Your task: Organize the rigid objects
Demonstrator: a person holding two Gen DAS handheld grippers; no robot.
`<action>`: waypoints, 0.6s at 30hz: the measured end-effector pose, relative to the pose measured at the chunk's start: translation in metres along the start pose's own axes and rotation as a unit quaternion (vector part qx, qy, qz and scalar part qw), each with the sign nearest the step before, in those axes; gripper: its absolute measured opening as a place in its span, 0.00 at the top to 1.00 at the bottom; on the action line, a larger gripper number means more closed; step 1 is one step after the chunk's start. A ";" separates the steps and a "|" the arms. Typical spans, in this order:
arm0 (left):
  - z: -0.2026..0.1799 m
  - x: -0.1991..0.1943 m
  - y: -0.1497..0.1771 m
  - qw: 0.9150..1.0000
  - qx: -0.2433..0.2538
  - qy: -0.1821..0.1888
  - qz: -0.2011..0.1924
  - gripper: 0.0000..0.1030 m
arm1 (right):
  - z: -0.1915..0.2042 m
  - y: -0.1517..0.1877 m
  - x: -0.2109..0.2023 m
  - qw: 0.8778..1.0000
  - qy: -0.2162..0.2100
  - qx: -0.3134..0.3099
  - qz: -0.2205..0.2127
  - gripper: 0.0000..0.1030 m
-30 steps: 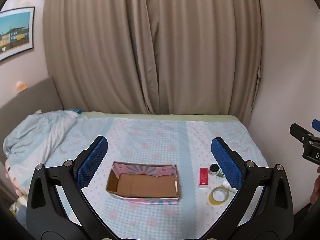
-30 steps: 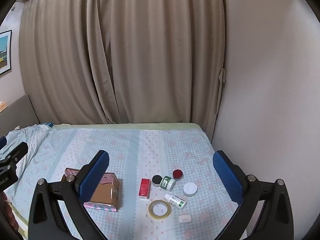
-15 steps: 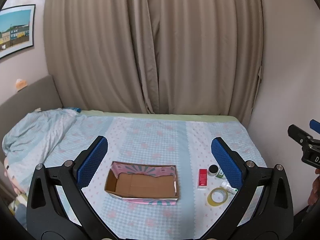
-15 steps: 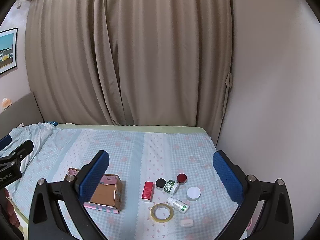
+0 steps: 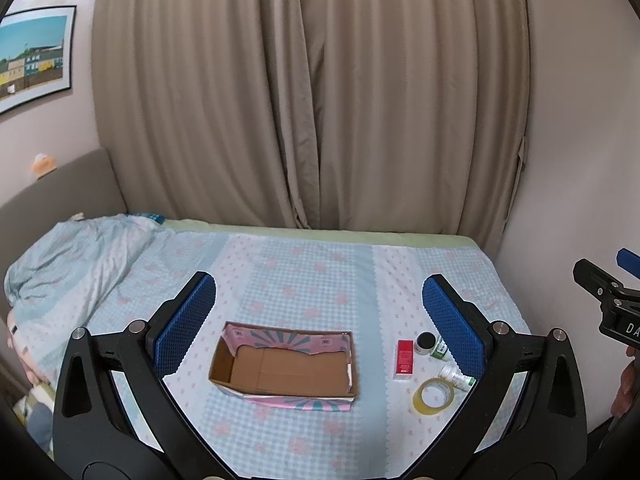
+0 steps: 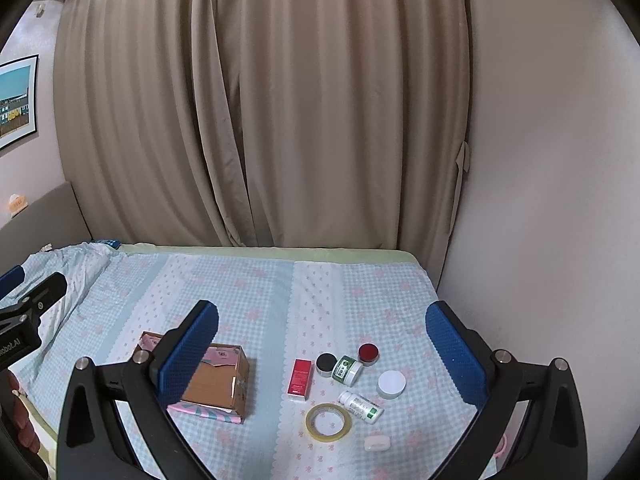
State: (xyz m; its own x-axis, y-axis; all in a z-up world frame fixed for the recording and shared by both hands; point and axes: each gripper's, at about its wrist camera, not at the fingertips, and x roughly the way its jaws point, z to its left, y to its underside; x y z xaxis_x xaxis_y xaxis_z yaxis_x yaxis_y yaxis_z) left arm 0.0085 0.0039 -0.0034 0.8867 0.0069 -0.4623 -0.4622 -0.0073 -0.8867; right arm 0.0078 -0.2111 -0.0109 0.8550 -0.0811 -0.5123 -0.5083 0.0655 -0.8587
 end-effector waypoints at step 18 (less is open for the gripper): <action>0.004 -0.006 0.001 1.000 0.000 0.010 0.004 0.00 | -0.009 0.007 -0.006 1.000 0.005 0.016 -0.015 0.00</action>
State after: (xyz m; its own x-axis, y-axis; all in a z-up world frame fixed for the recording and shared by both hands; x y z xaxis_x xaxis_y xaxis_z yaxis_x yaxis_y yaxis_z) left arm 0.0028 0.0076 -0.0020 0.8834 -0.0138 -0.4684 -0.4685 -0.0067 -0.8834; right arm -0.0021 -0.2192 -0.0143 0.8685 -0.0942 -0.4867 -0.4789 0.0944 -0.8728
